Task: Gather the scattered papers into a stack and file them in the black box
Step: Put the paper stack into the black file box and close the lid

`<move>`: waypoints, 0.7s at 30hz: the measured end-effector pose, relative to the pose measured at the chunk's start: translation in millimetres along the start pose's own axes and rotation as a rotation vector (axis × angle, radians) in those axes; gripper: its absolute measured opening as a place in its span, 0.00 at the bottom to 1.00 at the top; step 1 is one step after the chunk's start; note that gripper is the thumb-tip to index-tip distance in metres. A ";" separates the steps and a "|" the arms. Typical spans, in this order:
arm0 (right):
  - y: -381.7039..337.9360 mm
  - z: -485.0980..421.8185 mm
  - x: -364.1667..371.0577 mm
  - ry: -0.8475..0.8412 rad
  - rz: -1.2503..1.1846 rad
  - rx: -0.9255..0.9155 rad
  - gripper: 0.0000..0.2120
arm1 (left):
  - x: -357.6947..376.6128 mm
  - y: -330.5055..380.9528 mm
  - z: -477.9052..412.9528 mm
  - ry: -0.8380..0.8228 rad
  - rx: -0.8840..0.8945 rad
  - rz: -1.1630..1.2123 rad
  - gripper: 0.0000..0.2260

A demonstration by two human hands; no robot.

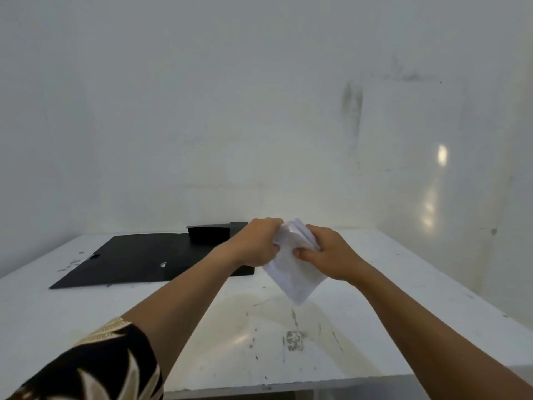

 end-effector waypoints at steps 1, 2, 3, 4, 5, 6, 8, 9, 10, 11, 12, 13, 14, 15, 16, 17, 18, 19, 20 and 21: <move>-3.7 1.9 2.3 0.020 -0.063 0.026 0.10 | -8.6 0.6 1.9 0.027 0.006 -0.002 0.08; -6.6 4.3 5.0 0.033 -0.139 0.058 0.10 | -16.9 -1.7 4.3 0.067 -0.011 0.029 0.07; -9.2 6.7 8.3 0.045 -0.222 0.090 0.10 | -25.3 -6.3 7.4 0.128 -0.048 0.100 0.08; -12.0 9.3 11.1 0.065 -0.308 0.121 0.09 | -32.3 -13.9 11.9 0.199 -0.118 0.223 0.12; -13.9 11.2 13.5 0.100 -0.390 0.155 0.09 | -37.0 -23.5 18.5 0.278 -0.210 0.383 0.17; -15.7 13.0 15.3 0.147 -0.473 0.191 0.08 | -38.2 -33.4 26.8 0.350 -0.294 0.537 0.21; -18.0 15.2 22.0 0.224 -0.631 0.265 0.09 | -27.5 -47.0 40.5 0.394 -0.384 0.732 0.24; -19.2 16.2 28.0 0.236 -0.693 0.294 0.09 | -17.9 -50.0 45.2 0.377 -0.385 0.780 0.23; -20.3 17.7 35.1 0.235 -0.735 0.320 0.09 | -9.5 -51.4 49.7 0.366 -0.370 0.790 0.21; -20.8 19.7 43.2 0.226 -0.756 0.343 0.10 | -3.6 -53.5 54.8 0.374 -0.353 0.781 0.18; -19.9 22.4 52.0 0.215 -0.763 0.367 0.11 | 0.4 -56.5 60.2 0.399 -0.348 0.763 0.16; -17.2 25.4 61.3 0.206 -0.766 0.394 0.11 | 4.6 -60.8 65.6 0.426 -0.351 0.755 0.13; -14.4 28.6 70.4 0.199 -0.772 0.417 0.10 | 9.7 -65.4 70.6 0.443 -0.357 0.755 0.12; -10.9 31.0 79.8 0.192 -0.781 0.442 0.09 | 15.8 -70.2 74.2 0.446 -0.363 0.754 0.12; -8.1 32.2 89.3 0.181 -0.790 0.467 0.09 | 22.5 -75.1 77.1 0.437 -0.377 0.747 0.13; -5.7 31.8 98.3 0.170 -0.793 0.491 0.09 | 29.5 -80.7 78.6 0.419 -0.402 0.738 0.13; -2.7 28.6 106.7 0.166 -0.783 0.512 0.09 | 35.4 -87.2 79.2 0.392 -0.433 0.724 0.14; 0.6 23.5 114.0 0.168 -0.767 0.532 0.10 | 38.9 -93.8 78.2 0.362 -0.463 0.698 0.14; 3.1 16.2 120.6 0.169 -0.757 0.551 0.11 | 39.3 -101.4 75.5 0.345 -0.484 0.662 0.15; 4.3 7.3 126.9 0.162 -0.760 0.565 0.12 | 36.7 -110.6 71.4 0.349 -0.500 0.625 0.16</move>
Point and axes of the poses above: each hand's wrist, its own z-axis away from the middle knuckle, its own x-axis out of the palm, y = z × x, the point moved 8 cm from there along -z, towards the middle knuckle, and after that the axes turned 11 degrees about y, right-handed, at the moved point
